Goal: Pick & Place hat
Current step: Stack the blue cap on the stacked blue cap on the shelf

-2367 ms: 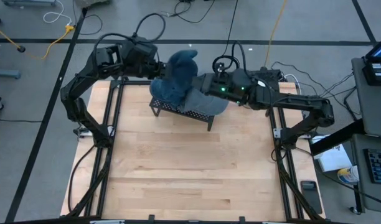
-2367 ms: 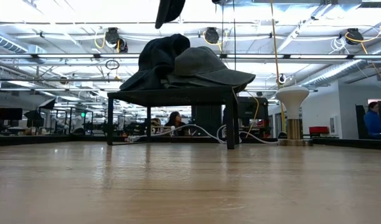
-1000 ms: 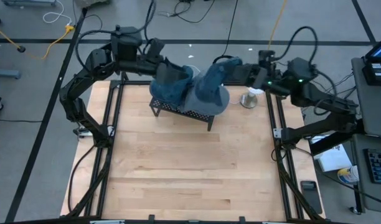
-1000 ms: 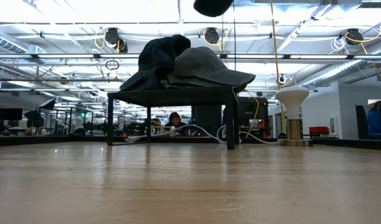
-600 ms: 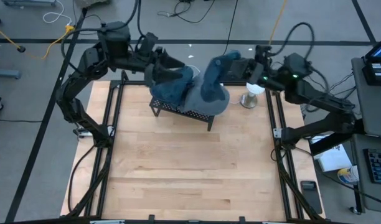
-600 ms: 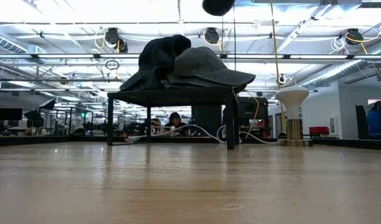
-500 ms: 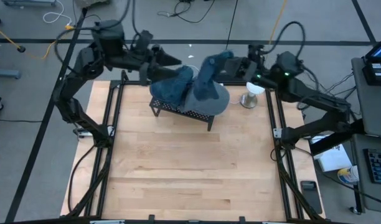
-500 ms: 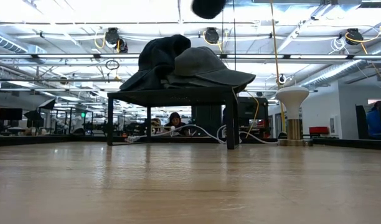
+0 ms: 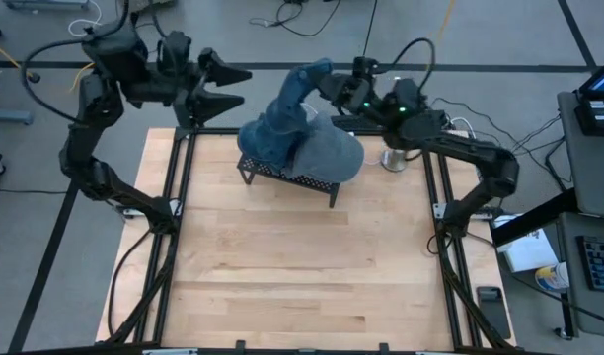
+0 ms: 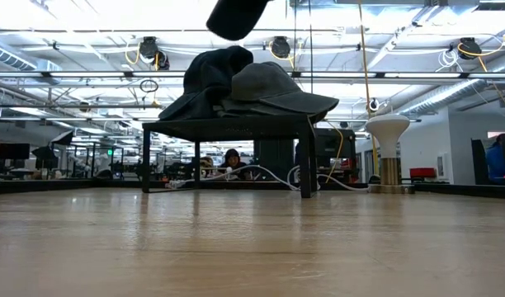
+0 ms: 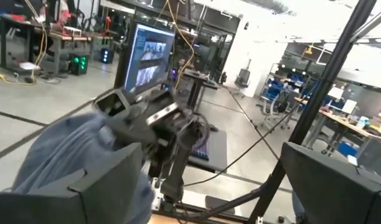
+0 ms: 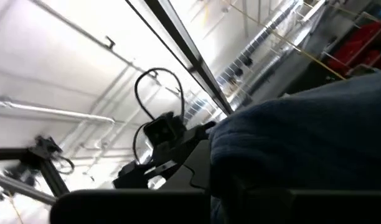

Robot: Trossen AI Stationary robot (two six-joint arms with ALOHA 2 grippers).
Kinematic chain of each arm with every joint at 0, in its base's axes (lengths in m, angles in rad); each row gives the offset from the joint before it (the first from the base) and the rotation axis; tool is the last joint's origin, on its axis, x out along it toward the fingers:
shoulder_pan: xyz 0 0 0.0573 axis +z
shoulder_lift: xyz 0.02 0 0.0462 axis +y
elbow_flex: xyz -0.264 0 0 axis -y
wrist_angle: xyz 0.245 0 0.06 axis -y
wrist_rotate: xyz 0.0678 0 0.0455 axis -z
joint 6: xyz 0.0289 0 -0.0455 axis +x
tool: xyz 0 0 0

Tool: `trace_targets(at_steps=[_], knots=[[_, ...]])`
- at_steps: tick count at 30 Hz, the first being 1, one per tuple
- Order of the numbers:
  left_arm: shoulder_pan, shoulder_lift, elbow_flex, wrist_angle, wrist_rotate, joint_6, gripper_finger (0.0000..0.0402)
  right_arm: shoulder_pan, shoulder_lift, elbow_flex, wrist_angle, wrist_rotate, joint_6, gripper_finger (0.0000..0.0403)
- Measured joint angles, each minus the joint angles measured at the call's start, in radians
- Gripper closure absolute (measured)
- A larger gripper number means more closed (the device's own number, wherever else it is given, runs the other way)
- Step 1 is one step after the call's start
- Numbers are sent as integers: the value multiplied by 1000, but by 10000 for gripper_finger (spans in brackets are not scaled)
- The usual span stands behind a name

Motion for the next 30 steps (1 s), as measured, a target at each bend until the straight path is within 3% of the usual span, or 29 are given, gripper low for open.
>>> trace_targets(at_steps=[4,10,20,30], knots=[[4,-8,0,-2,-1,9,11,-1,101,18,111,30,58,403],[4,-11,0,-2,0,17,11,23,258,176,106,46,68,403],[4,-11,0,-3,25,34,11,36,378,459,-286,27,-97,403],[4,-11,0,-11,34,40,11,34,397,494,-468,48,-111,403]])
